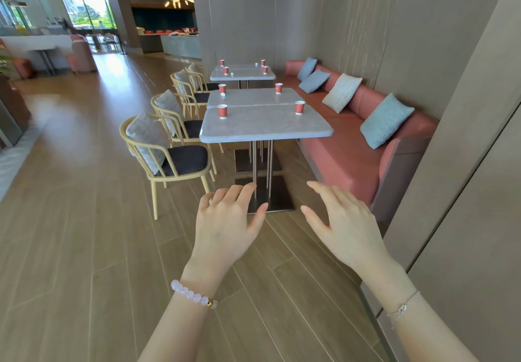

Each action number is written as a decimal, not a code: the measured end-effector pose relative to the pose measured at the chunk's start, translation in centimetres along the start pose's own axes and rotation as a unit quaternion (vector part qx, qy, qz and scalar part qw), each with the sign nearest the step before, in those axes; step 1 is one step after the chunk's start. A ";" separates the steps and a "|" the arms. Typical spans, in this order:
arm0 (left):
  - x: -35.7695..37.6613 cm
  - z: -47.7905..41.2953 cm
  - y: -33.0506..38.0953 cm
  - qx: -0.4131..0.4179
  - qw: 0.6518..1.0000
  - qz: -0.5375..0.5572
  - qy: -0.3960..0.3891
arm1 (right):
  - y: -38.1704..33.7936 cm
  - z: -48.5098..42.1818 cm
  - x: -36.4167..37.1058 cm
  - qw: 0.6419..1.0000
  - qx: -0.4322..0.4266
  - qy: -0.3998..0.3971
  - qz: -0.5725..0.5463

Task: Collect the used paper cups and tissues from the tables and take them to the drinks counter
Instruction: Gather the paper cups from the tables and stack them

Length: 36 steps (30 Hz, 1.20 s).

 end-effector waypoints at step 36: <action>7.0 -4.1 -7.4 -0.020 0.999 -0.006 -0.031 | 0.3 -8.0 8.7 1.000 0.006 -0.008 -0.029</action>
Point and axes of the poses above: each hand's wrist, its own z-axis away from the middle knuckle, its own x-axis out of the palm, y = z × x, the point moved 2 cm from there along -z, towards the middle knuckle, and after that the axes turned 10 degrees about z, right-handed, at the moved point
